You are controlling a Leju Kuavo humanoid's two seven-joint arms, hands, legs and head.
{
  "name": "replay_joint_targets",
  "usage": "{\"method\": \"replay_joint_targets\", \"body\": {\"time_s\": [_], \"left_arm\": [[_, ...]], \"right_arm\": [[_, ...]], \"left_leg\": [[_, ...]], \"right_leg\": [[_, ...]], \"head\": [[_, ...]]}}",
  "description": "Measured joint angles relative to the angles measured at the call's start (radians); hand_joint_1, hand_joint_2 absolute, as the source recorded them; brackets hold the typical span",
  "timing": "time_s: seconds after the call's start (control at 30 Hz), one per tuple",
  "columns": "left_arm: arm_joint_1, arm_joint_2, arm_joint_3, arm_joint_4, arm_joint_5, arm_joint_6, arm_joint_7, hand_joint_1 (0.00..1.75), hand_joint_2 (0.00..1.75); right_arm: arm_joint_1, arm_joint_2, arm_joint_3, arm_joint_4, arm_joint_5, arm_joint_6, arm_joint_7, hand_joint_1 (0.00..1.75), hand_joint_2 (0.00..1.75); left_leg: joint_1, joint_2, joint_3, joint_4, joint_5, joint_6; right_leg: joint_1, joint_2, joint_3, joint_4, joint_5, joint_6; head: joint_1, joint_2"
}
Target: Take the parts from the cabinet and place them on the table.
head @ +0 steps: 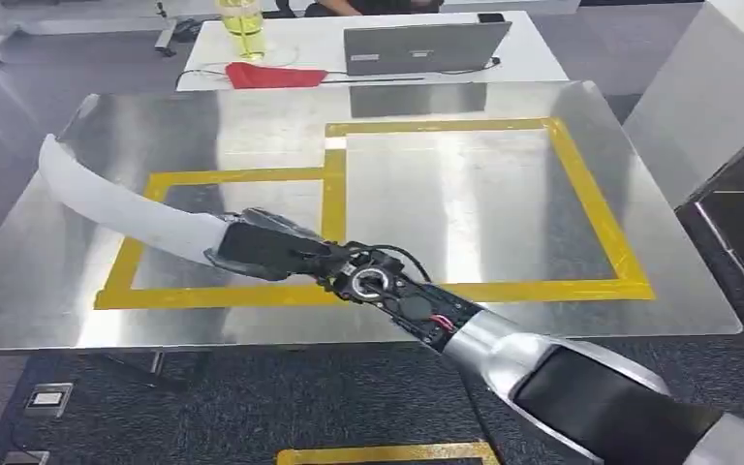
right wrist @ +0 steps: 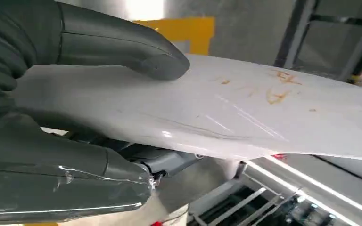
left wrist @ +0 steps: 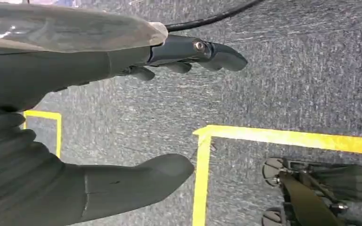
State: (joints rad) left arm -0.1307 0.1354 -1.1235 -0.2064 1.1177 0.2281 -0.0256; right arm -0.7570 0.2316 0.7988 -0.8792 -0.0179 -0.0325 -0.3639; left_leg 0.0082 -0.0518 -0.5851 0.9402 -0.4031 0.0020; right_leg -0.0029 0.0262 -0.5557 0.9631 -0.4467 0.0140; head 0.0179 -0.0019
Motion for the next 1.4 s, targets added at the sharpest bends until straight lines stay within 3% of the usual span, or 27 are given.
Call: {"method": "replay_joint_targets", "body": {"time_s": [0.37, 0.63, 0.9, 0.93, 1.03, 1.07, 1.4], "left_arm": [[-0.012, -0.006, -0.035, 0.0, -0.018, -0.008, -0.003, 0.0, 1.75], [-0.012, -0.008, -0.055, 0.0, -0.014, -0.009, -0.015, 0.0, 1.75], [-0.013, -0.008, -0.06, 0.0, -0.015, -0.032, -0.024, 0.0, 1.75], [-0.013, -0.008, -0.06, 0.0, -0.015, -0.034, -0.027, 0.0, 1.75], [-0.014, -0.008, -0.064, 0.0, -0.021, -0.047, -0.034, 0.0, 1.75], [-0.015, -0.008, -0.067, 0.0, -0.025, -0.047, -0.034, 0.0, 0.0], [-0.016, -0.008, -0.076, 0.0, -0.01, -0.036, -0.036, 0.0, 0.0]], "right_arm": [[-0.13, 0.082, 0.055, 0.278, 0.044, -0.119, 0.116, 1.73, 1.75], [-0.151, 0.097, 0.116, 0.396, 0.189, -0.217, 0.223, 1.73, 1.75], [-0.132, 0.102, 0.155, 0.455, 0.253, -0.261, 0.24, 1.73, 1.75], [-0.131, 0.102, 0.156, 0.459, 0.252, -0.261, 0.236, 0.0, 0.0], [-0.131, 0.103, 0.157, 0.467, 0.252, -0.264, 0.224, 0.0, 0.0], [-0.131, 0.102, 0.157, 0.469, 0.252, -0.265, 0.219, 0.0, 0.0], [-0.132, 0.102, 0.156, 0.484, 0.282, -0.279, 0.208, 0.0, 0.0]], "left_leg": [[0.0, 0.0, 0.0, 0.0, -0.001, -0.007], [-0.002, 0.0, -0.001, 0.001, -0.002, -0.007], [-0.002, 0.0, 0.0, 0.001, -0.002, -0.007], [-0.002, 0.0, 0.0, 0.001, -0.002, -0.007], [-0.002, 0.0, 0.0, 0.001, -0.002, -0.007], [-0.002, 0.0, 0.0, 0.001, -0.002, -0.007], [-0.002, 0.0, 0.0, 0.001, -0.002, -0.007]], "right_leg": [[-0.001, -0.001, 0.001, 0.0, -0.001, -0.001], [-0.003, -0.001, 0.002, -0.002, -0.001, -0.001], [-0.003, -0.001, 0.002, -0.002, -0.001, -0.001], [-0.003, -0.001, 0.002, -0.002, -0.001, -0.001], [-0.003, -0.001, 0.002, -0.002, -0.001, -0.001], [-0.003, -0.001, 0.002, -0.002, -0.001, -0.001], [-0.003, 0.0, 0.002, -0.002, -0.001, -0.001]], "head": [[0.0, 0.0], [0.0, 0.0], [0.0, 0.0], [0.0, 0.0], [0.0, 0.0], [0.0, 0.0], [0.0, 0.0]]}}
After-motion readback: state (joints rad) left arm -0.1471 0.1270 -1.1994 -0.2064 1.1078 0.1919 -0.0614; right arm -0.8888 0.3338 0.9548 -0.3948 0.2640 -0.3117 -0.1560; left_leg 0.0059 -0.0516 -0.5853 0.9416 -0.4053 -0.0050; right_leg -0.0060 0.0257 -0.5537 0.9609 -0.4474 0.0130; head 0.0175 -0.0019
